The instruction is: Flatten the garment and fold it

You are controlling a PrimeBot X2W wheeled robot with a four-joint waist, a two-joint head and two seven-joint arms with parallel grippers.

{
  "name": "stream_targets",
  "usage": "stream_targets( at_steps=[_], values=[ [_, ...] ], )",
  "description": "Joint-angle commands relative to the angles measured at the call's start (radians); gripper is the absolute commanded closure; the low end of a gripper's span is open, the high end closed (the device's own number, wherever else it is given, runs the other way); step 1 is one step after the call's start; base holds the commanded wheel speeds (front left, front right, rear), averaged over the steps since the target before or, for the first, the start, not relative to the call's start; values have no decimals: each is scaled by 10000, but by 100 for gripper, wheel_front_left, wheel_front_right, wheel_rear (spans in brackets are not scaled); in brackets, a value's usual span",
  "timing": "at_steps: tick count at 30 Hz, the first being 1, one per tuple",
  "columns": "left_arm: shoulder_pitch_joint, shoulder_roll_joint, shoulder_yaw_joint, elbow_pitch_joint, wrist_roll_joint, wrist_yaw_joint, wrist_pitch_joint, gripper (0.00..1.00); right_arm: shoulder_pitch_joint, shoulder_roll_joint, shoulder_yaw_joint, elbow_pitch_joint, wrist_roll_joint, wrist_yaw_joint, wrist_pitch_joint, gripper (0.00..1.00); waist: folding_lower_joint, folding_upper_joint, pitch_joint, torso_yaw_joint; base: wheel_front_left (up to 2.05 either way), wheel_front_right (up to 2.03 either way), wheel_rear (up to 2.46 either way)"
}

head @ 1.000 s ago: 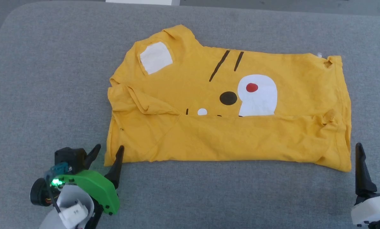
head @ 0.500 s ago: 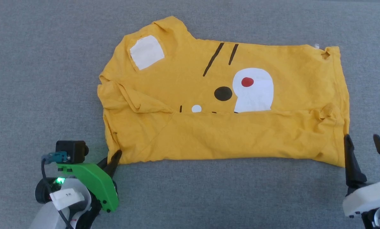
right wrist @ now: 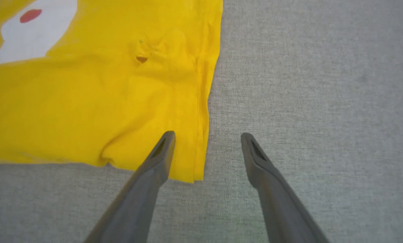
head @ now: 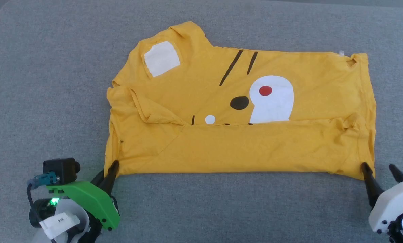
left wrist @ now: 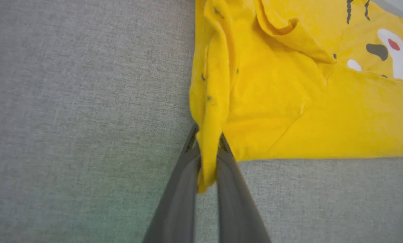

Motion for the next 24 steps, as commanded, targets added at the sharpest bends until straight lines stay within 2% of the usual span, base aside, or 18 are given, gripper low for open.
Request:
stream_targets(
  at_steps=[1,4,5,6,7,14,18,24],
  values=[
    [56,-25,23,-9,7,77,-90,100,-113,114,-40,198,54,-15,80,0,0,0,110,89,0,0,0],
    [-65,-73,-51,-10,22,68,-100,100,-150,277,-214,635,11,-15,399,0,0,0,223,177,0,0,0],
    [-125,-81,-66,-6,30,70,-101,100,-183,325,-245,756,47,-15,541,4,0,0,249,192,0,0,0],
    [-172,-82,-71,-7,41,73,-111,100,-226,360,-271,826,94,-15,628,71,0,0,267,200,0,0,0],
    [-232,-87,-68,-10,53,81,-136,100,-264,387,-211,884,154,-15,742,100,0,0,282,206,0,0,0],
    [-338,-143,205,-238,-154,202,-289,100,-670,456,-429,499,354,-15,713,100,0,0,41,72,0,0,0],
    [-97,-30,630,-886,-485,366,-197,100,-766,340,-744,-257,435,-15,812,100,0,0,-240,-8,0,0,0],
    [1043,307,930,-1932,-821,719,488,100,-140,334,-1347,-1513,760,-15,1407,100,0,0,-444,-19,0,0,0]
  ],
)
